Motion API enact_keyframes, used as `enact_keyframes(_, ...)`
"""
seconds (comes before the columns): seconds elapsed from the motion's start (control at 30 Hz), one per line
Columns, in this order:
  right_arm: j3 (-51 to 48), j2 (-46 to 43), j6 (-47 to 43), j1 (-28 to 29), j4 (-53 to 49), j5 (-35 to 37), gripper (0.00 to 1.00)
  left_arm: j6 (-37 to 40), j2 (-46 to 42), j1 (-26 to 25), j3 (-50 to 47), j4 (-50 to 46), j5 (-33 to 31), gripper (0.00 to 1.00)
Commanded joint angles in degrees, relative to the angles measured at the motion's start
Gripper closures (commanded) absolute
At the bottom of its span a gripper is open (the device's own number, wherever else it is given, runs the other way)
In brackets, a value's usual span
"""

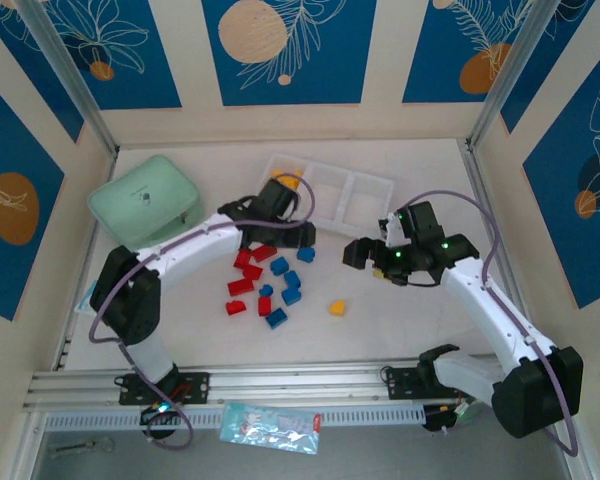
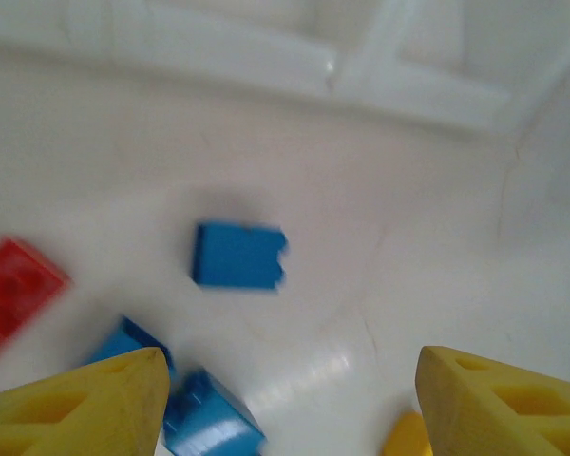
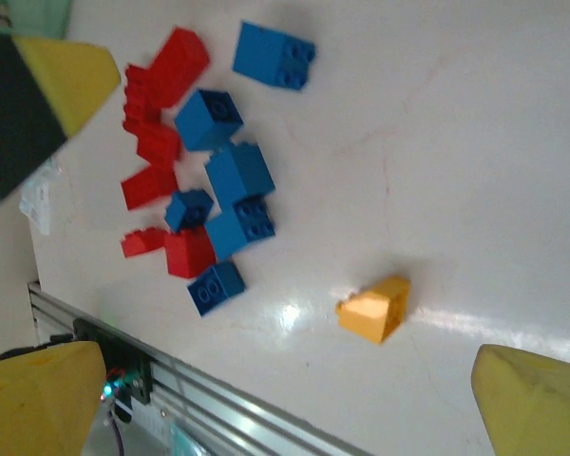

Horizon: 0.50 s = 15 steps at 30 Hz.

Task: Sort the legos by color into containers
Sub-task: Pick up the lego from the middle-left of the table.

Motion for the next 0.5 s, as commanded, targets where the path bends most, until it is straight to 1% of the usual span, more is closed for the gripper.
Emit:
enact_keyframes(0.0,-1.56,-2.00,1.38,0.92,-5.55,1.66,0.01,-6.26,-2.91,-4.31,-3.38,0.15,-0.32,0.30)
enact_keyframes(0.17,-5.56,-4.98,4.21,1.10,-7.52,2.36,0.01,-10.52,-2.85,-9.07,-6.64,1.21,-0.87,0.30)
enact_keyframes(0.47,-10.12,-7.96,7.51,1.29,-7.73,2.13,0.01,-12.30,3.93,-16.43,-3.48,-0.84,-1.02,0.25)
